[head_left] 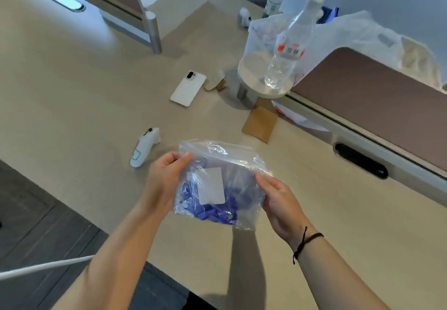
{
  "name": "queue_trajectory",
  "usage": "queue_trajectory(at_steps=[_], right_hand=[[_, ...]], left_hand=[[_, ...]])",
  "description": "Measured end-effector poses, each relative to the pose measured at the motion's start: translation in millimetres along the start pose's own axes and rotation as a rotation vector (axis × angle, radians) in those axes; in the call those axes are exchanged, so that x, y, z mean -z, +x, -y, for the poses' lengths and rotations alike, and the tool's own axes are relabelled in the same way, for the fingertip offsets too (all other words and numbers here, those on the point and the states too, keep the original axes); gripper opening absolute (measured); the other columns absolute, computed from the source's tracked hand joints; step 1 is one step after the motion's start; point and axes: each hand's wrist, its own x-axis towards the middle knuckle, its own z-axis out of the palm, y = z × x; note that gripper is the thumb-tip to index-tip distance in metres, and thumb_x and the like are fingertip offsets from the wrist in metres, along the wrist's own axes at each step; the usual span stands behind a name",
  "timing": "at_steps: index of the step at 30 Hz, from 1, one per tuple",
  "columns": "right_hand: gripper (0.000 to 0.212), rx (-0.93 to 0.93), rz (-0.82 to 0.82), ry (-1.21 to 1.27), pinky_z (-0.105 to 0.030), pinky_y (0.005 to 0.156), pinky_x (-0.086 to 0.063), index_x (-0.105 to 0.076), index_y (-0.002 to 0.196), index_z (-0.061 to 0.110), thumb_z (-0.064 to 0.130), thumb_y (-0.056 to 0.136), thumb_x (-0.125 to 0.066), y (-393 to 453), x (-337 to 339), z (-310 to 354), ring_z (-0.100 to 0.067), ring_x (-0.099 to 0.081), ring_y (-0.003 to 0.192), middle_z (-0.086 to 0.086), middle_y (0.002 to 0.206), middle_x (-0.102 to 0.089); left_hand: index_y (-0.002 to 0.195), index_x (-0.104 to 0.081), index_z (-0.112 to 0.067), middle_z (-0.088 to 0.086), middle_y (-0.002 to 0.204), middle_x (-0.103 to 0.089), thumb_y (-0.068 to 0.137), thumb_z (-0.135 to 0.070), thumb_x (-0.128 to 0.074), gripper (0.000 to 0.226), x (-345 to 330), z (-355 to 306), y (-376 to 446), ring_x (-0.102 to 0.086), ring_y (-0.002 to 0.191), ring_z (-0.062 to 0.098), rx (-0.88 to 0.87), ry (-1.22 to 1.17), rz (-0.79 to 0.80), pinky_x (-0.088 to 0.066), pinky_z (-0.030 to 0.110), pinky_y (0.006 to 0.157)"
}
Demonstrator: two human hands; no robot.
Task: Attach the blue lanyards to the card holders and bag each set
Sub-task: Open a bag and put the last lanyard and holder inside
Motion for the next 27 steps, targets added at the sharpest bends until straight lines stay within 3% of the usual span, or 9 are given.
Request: queue_trajectory(at_steps=[4, 7, 13, 16, 19, 21, 23, 25, 27], right_hand=[[0.027, 0.099, -0.05, -0.007, -0.035, 0.089, -0.052, -0.076, 0.105, 0.009, 0.027, 0.098, -0.058, -32, 16, 27, -0.019, -0.071, 0.099, -0.009, 0.108, -0.076], [0.028, 0.182, -0.086, 0.065, -0.038, 0.094, -0.053, -0.076, 0.107, 0.009, 0.026, 0.101, -0.054, -57, 34, 42, -0.022, -0.071, 0.103, -0.01, 0.11, -0.076], [0.032, 0.388, -0.227, 0.078, -0.035, 0.092, -0.053, -0.072, 0.117, 0.022, 0.04, 0.094, -0.059, -102, 74, 54, -0.027, -0.064, 0.118, -0.008, 0.13, -0.066], [0.036, 0.497, -0.259, 0.072, -0.024, 0.093, -0.054, -0.061, 0.129, 0.048, 0.04, 0.094, -0.057, -128, 98, 63, -0.006, -0.055, 0.128, 0.023, 0.149, -0.046], [0.032, 0.592, -0.252, 0.094, -0.013, 0.086, -0.053, -0.065, 0.125, 0.04, 0.025, 0.102, -0.048, -156, 128, 69, 0.012, -0.057, 0.117, 0.042, 0.14, -0.044], [0.03, 0.639, -0.251, 0.09, -0.017, 0.092, -0.051, -0.069, 0.123, 0.035, 0.035, 0.097, -0.054, -172, 149, 71, 0.003, -0.053, 0.128, 0.031, 0.15, -0.041], [0.038, 0.668, -0.278, 0.06, -0.028, 0.103, -0.045, -0.07, 0.127, 0.025, 0.041, 0.094, -0.059, -185, 172, 69, -0.012, -0.049, 0.137, 0.013, 0.149, -0.051], [0.036, 0.686, -0.305, 0.023, -0.035, 0.098, -0.05, -0.075, 0.117, 0.017, 0.041, 0.095, -0.057, -199, 194, 70, -0.03, -0.059, 0.125, -0.006, 0.129, -0.067], [0.044, 0.691, -0.332, 0.007, -0.035, 0.084, -0.056, -0.077, 0.107, 0.017, 0.053, 0.088, -0.064, -213, 214, 71, -0.032, -0.065, 0.106, -0.012, 0.111, -0.071]], left_hand=[[0.088, -0.075, -0.008, 0.021, 0.095, -0.074, 0.096, -0.028, -0.066, 0.023, -31, -19, -25, -0.064, 0.084, 0.028, -0.032, 0.0, 0.021, -0.054, 0.046, 0.085], [0.09, -0.069, -0.006, 0.012, 0.086, -0.072, 0.098, -0.023, -0.062, 0.02, -56, -33, -44, -0.065, 0.08, 0.021, -0.084, -0.031, 0.093, -0.057, 0.032, 0.072], [0.079, -0.071, -0.015, 0.004, 0.081, -0.069, 0.097, -0.018, -0.059, 0.022, -109, -54, -78, -0.062, 0.087, 0.023, -0.122, -0.146, 0.226, -0.049, 0.035, 0.084], [0.079, -0.074, -0.014, 0.0, 0.111, -0.064, 0.091, -0.02, -0.065, 0.016, -132, -55, -92, -0.06, 0.116, 0.03, -0.241, -0.075, 0.335, -0.045, 0.044, 0.106], [0.068, -0.074, -0.021, -0.021, 0.143, -0.052, 0.091, -0.015, -0.066, 0.025, -157, -57, -106, -0.047, 0.133, -0.001, -0.469, 0.094, 0.417, -0.035, 0.029, 0.108], [0.065, -0.073, -0.021, -0.019, 0.148, -0.05, 0.087, -0.022, -0.066, 0.023, -174, -58, -117, -0.042, 0.138, -0.002, -0.536, 0.115, 0.53, -0.031, 0.032, 0.111], [0.07, -0.074, -0.02, -0.007, 0.137, -0.063, 0.084, -0.029, -0.066, 0.018, -190, -56, -127, -0.048, 0.138, 0.011, -0.516, 0.085, 0.63, -0.032, 0.047, 0.115], [0.078, -0.077, -0.023, 0.001, 0.111, -0.074, 0.085, -0.037, -0.068, 0.018, -208, -51, -140, -0.063, 0.117, 0.018, -0.478, 0.089, 0.653, -0.043, 0.051, 0.107], [0.084, -0.078, -0.026, 0.01, 0.092, -0.07, 0.082, -0.049, -0.068, 0.025, -227, -42, -154, -0.063, 0.093, 0.025, -0.478, 0.151, 0.634, -0.049, 0.049, 0.09]])
